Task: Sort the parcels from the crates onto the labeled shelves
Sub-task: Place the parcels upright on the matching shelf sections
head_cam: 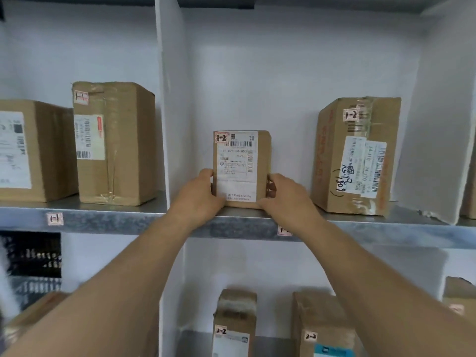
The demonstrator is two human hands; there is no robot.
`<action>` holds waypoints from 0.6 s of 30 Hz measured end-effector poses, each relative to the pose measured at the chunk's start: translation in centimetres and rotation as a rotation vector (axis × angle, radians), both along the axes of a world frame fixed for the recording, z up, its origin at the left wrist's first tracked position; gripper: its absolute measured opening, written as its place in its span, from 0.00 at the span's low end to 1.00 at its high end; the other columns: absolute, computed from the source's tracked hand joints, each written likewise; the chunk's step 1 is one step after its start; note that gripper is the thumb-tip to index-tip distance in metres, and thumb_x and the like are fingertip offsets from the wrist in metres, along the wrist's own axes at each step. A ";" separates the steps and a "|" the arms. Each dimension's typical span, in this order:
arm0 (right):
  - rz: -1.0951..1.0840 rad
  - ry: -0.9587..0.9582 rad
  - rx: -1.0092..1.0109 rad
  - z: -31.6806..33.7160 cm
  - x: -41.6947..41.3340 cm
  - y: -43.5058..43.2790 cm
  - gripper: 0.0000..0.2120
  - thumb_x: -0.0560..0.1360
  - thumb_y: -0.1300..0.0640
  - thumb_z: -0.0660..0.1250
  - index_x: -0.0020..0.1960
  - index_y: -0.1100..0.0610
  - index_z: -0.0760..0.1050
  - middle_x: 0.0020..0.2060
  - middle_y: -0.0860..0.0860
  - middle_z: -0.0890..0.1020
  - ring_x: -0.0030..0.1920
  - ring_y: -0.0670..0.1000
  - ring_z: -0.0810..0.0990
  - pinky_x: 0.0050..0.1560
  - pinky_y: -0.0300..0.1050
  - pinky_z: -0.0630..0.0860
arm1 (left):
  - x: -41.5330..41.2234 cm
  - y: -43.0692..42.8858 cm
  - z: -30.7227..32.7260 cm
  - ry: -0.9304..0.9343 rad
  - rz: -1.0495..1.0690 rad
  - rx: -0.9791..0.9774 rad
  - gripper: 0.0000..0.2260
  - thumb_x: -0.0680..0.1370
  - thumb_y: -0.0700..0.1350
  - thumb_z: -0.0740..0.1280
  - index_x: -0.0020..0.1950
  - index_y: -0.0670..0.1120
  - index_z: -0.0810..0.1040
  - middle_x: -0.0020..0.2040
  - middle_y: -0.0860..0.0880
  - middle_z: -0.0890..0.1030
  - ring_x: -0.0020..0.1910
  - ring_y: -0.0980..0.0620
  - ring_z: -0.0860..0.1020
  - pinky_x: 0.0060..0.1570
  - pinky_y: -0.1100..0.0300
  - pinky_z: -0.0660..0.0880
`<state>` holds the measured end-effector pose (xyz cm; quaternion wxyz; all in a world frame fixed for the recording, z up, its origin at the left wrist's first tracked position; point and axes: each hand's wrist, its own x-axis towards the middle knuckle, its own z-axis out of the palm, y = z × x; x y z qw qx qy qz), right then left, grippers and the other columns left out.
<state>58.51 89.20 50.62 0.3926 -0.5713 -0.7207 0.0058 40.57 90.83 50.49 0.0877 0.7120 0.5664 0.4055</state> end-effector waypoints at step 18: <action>0.067 0.096 -0.030 -0.2 0.1 -0.8 0.19 0.73 0.57 0.71 0.63 0.55 0.72 0.56 0.51 0.81 0.54 0.51 0.80 0.57 0.52 0.77 | -1.0 -1.1 0.1 -0.113 -0.044 -0.051 0.17 0.76 0.43 0.70 0.62 0.47 0.70 0.51 0.51 0.78 0.49 0.52 0.76 0.48 0.60 0.69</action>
